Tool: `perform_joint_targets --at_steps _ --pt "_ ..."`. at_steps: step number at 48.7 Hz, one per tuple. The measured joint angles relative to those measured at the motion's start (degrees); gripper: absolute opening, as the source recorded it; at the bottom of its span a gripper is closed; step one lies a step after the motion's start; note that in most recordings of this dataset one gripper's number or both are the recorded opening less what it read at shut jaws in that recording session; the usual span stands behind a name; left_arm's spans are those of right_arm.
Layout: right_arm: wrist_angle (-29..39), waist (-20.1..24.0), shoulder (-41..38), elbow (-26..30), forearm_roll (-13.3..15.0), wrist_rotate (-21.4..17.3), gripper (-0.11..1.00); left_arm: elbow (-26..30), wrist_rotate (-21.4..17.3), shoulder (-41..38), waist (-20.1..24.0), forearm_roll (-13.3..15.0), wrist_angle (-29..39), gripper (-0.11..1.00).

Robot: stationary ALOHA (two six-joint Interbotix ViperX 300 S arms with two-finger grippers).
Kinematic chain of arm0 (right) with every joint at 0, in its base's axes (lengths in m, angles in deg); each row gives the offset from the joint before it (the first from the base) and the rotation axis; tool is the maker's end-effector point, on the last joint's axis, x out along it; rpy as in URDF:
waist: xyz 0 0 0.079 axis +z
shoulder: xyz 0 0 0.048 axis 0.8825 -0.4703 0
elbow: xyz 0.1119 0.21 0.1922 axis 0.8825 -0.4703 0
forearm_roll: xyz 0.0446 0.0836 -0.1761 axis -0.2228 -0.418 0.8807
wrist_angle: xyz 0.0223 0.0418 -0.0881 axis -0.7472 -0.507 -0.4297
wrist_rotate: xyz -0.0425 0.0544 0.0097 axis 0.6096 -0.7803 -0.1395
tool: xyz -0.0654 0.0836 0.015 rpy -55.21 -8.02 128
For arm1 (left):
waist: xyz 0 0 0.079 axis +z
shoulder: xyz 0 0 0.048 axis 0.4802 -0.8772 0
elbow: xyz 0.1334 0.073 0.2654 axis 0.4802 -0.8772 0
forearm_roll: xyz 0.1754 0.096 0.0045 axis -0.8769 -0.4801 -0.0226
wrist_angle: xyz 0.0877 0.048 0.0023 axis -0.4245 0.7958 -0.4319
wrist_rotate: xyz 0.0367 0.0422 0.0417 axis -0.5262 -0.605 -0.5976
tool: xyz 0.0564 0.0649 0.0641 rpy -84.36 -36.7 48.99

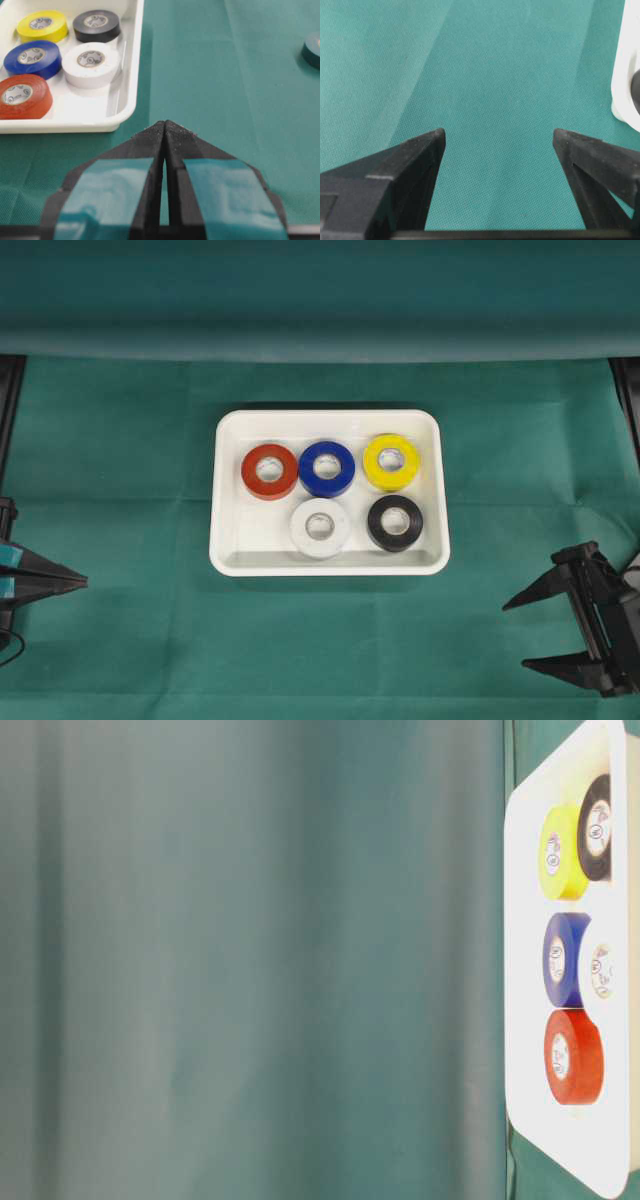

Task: Put the tape into the white case with the right arm.
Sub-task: 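Move the right gripper to the teal tape roll below the tray and grasp it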

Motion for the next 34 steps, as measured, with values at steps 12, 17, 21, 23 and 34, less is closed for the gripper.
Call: perform_joint_targets --at_steps 12,17,21,23,34 --pt "0.0 1.32 -5.45 3.78 0.0 0.0 0.62 0.0 0.0 0.0 0.0 0.09 0.0 0.0" --pt "-0.26 2.37 -10.28 6.94 0.0 0.0 0.62 0.0 0.0 0.0 0.0 0.09 0.0 0.0" --pt "-0.97 3.52 -15.12 10.11 0.0 0.0 0.62 0.0 0.0 0.0 0.0 0.09 0.0 0.0" --pt "-1.32 3.87 -17.23 11.6 0.0 0.0 0.62 0.0 0.0 0.0 0.0 0.09 0.0 0.0" --pt "-4.66 6.24 -28.48 19.95 0.0 0.0 0.63 0.0 0.0 0.0 0.0 0.0 0.0 0.0"
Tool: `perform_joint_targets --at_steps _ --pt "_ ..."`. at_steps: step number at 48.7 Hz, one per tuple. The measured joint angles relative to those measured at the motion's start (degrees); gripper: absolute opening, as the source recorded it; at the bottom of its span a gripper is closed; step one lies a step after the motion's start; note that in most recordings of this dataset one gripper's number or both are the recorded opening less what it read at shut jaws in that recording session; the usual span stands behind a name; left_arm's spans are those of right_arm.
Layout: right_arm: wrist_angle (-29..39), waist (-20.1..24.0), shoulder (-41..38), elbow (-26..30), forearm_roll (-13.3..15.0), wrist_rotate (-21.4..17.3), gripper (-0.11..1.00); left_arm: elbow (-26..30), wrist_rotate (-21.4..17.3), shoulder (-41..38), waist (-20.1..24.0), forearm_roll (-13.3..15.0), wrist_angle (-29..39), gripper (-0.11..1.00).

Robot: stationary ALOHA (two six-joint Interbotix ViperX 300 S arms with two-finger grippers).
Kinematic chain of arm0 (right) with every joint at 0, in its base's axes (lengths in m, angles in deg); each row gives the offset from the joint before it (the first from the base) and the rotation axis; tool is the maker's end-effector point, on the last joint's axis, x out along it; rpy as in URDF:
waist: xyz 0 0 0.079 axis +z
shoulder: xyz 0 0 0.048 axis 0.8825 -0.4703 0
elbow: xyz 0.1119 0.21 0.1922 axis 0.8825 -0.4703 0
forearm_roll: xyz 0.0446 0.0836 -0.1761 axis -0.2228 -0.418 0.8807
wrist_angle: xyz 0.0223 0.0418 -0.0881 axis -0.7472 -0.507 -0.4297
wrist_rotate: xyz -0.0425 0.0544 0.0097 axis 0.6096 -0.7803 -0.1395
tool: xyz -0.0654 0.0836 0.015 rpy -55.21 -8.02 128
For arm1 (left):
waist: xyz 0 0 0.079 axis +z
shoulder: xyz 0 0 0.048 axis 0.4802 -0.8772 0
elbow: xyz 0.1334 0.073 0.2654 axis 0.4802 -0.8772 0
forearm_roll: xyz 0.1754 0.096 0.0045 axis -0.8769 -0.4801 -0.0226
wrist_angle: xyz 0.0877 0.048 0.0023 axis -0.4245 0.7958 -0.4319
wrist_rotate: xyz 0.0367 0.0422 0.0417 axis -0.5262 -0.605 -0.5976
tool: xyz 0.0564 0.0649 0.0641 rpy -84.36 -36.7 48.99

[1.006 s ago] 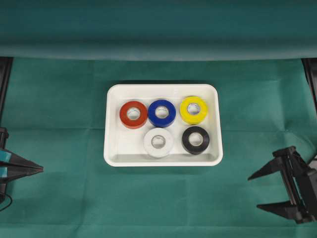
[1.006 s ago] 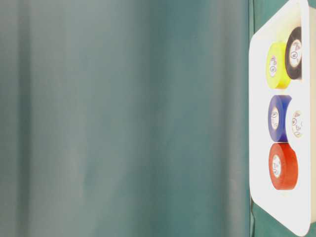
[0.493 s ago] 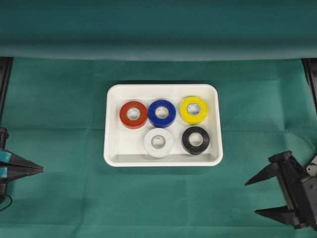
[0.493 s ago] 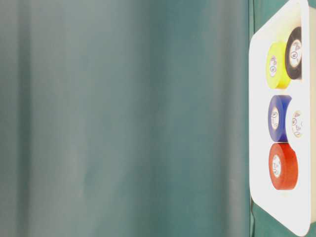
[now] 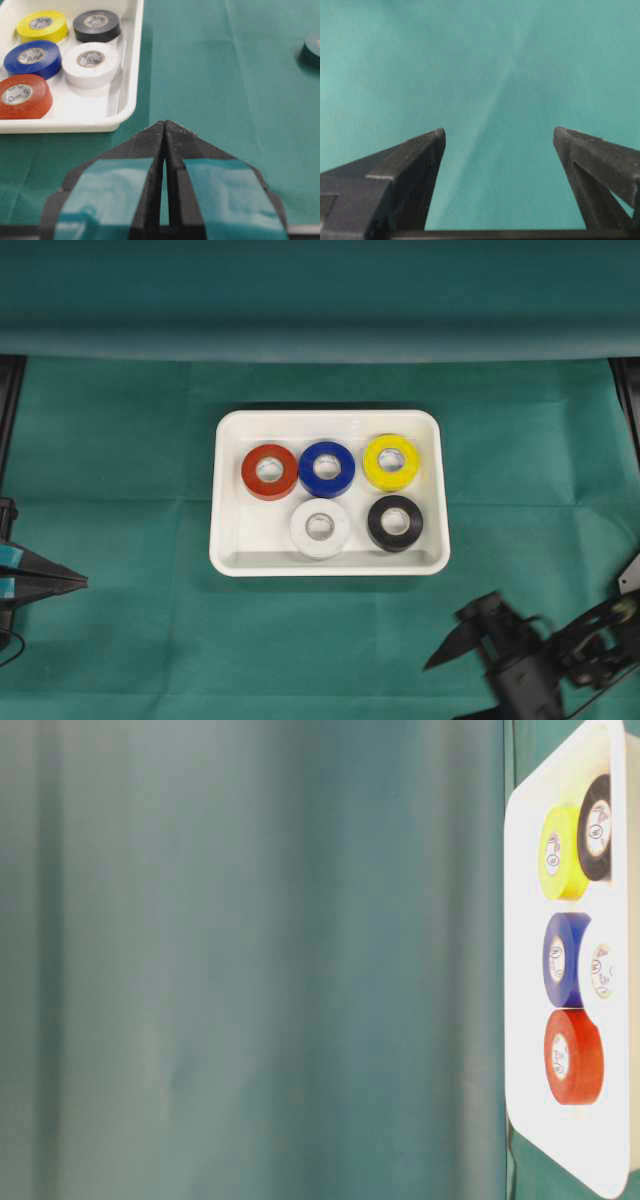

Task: Put the tape into the white case with the right arm.
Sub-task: 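Move the right gripper to the teal tape roll below the tray and grasp it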

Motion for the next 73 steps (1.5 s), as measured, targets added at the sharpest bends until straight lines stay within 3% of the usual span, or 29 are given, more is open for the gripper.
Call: perform_joint_targets --at_steps 19,38,73 --pt "-1.32 5.8 -13.45 14.33 0.0 0.0 0.62 -0.09 0.0 0.0 -0.09 0.09 0.0 0.0" --pt "-1.41 7.03 -22.94 24.43 0.0 0.0 0.63 -0.09 0.0 0.0 0.0 0.0 0.0 0.0" --pt "-0.97 7.21 -29.36 28.56 0.0 -0.26 0.62 -0.09 0.0 0.0 0.0 0.09 0.0 0.0"
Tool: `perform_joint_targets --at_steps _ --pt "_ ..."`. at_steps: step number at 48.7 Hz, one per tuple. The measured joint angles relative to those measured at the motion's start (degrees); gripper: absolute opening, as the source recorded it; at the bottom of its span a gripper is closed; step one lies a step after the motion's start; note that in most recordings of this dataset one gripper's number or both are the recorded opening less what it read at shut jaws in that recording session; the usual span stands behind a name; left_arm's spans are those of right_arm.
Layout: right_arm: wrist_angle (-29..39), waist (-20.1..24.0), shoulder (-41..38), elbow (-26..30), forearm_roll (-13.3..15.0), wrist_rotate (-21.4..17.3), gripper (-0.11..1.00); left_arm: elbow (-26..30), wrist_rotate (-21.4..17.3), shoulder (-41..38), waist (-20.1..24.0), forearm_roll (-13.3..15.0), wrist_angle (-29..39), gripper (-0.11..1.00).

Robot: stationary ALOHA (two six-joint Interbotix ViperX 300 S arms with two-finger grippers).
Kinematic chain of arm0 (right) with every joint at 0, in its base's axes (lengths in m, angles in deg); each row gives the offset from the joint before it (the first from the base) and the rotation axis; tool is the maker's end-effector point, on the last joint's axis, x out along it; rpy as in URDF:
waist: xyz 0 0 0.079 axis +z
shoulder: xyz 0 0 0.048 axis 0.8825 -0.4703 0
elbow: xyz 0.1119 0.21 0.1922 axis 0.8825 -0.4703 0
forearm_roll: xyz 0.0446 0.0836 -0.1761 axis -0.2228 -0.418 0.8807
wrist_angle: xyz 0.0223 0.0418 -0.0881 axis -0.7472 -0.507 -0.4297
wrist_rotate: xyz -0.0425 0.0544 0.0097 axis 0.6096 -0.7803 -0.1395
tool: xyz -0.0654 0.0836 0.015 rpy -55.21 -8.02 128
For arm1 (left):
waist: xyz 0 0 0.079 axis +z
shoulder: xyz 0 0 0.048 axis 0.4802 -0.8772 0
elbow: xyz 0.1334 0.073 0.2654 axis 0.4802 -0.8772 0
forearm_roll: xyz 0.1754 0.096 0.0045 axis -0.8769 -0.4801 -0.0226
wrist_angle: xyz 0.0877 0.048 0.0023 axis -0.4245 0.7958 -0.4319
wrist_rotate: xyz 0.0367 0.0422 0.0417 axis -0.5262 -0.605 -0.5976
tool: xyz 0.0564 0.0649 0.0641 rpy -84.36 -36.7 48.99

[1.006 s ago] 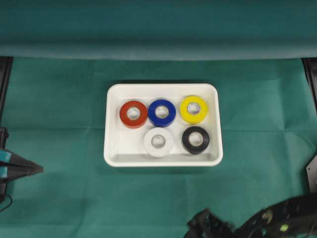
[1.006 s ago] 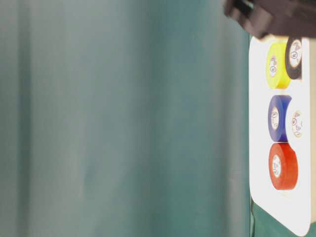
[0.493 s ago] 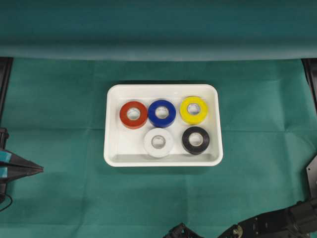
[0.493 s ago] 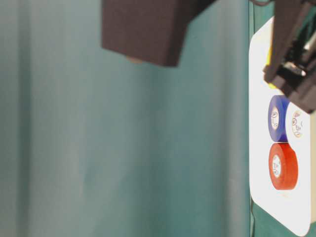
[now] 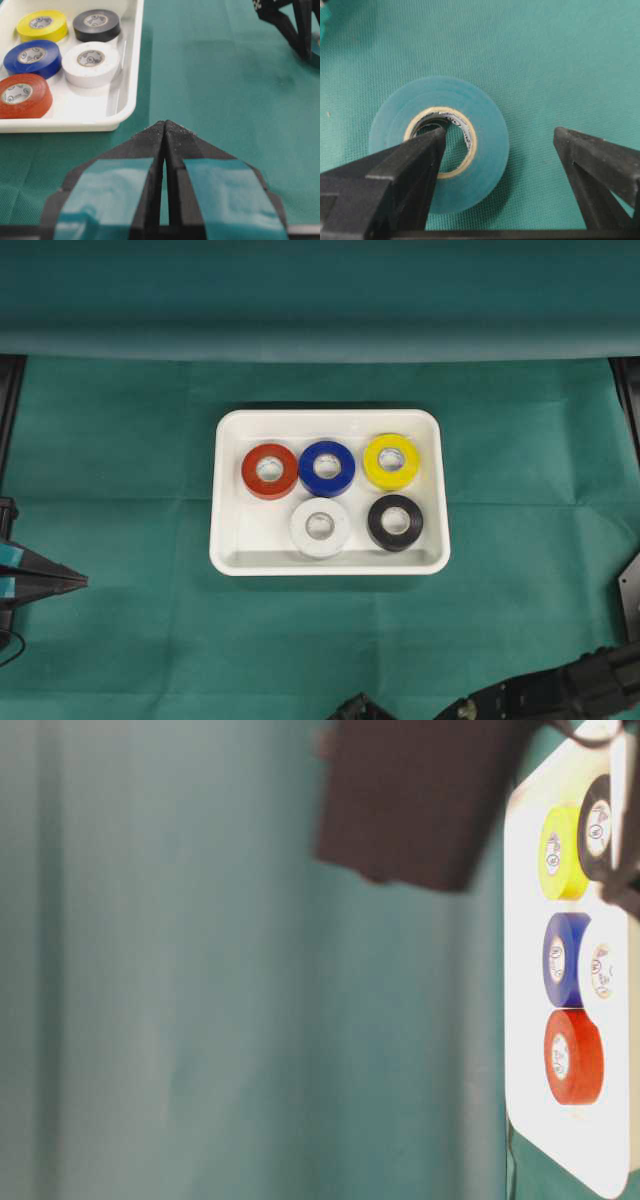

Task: Put the tape into the white case with the right arm.
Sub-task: 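Move the right gripper to the teal tape roll below the tray and grasp it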

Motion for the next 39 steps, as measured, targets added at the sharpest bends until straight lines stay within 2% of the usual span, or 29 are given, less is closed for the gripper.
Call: perform_joint_targets --at_steps 22,24,32,35,39 --pt "2.2 0.35 -2.29 2.9 0.0 -0.26 0.6 0.0 0.09 0.0 0.0 0.0 0.0 0.0" --pt "2.29 0.35 -2.29 2.99 -0.09 -0.18 0.55 0.0 0.09 0.0 0.0 0.0 0.0 0.0" --pt "2.37 0.53 -2.29 2.99 -0.09 -0.26 0.13 0.0 0.0 0.0 -0.09 0.0 0.0 0.0" --pt "2.37 0.53 -2.29 2.99 -0.09 -0.18 0.06 0.0 0.09 0.0 0.0 0.0 0.0 0.0" --pt "2.29 0.53 -2.2 2.99 -0.09 -0.18 0.04 0.0 0.09 0.0 0.0 0.0 0.0 0.0"
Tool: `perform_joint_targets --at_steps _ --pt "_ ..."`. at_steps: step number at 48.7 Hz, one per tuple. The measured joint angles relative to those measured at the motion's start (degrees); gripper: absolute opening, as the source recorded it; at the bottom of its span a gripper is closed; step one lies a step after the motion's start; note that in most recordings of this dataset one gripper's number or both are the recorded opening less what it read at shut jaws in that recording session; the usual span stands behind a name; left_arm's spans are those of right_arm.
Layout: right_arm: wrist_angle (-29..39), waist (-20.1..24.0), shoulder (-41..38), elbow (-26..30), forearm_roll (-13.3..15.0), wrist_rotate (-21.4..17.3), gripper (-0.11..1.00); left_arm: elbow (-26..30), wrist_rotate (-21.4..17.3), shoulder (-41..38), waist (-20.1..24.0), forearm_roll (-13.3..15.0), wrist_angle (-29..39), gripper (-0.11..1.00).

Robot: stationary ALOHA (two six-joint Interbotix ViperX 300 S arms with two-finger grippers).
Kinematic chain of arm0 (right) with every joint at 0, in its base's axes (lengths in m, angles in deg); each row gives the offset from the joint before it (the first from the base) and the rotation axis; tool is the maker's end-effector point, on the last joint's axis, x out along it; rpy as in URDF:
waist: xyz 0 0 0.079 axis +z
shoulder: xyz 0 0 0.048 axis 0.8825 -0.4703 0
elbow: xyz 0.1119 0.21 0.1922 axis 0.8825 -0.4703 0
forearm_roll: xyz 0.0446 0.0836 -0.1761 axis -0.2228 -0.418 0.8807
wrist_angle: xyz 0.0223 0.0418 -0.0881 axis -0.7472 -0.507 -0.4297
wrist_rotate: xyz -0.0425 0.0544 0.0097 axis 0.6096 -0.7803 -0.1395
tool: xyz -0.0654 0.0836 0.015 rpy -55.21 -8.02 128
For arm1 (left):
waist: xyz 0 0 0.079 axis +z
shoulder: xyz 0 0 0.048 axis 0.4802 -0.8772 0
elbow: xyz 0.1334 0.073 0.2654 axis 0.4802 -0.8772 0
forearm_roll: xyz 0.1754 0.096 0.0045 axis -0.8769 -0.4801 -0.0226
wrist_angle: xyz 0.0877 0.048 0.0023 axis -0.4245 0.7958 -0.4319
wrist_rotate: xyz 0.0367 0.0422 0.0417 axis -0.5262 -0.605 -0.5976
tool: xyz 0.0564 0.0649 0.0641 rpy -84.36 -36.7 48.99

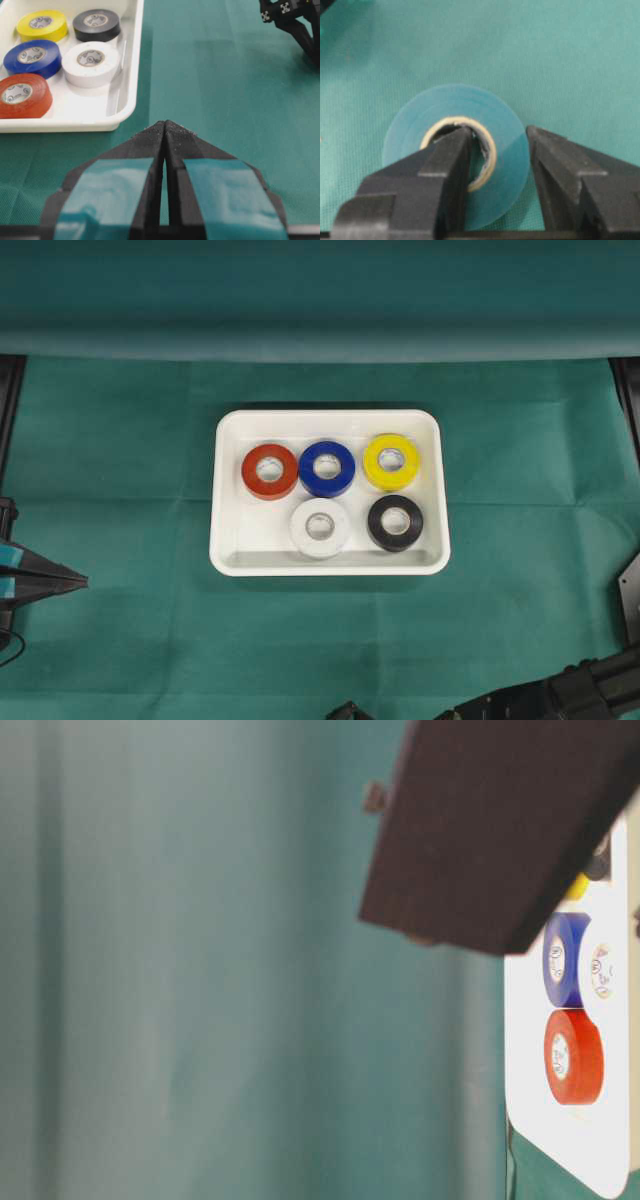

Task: Put the tape into the white case with the right arm.
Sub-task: 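Move the right gripper to the teal tape roll below the tray and grasp it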

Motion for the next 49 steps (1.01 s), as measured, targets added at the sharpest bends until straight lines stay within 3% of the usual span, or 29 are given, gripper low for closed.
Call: perform_joint_targets --at_steps 29,49 --pt "0.97 -0.18 3.52 0.0 0.0 0.26 0.0 0.0 0.0 0.0 0.0 0.0 0.0 0.0" --pt "9.93 0.09 9.05 -0.09 0.09 0.44 0.0 0.0 -0.09 0.0 0.0 0.0 0.0 0.0"
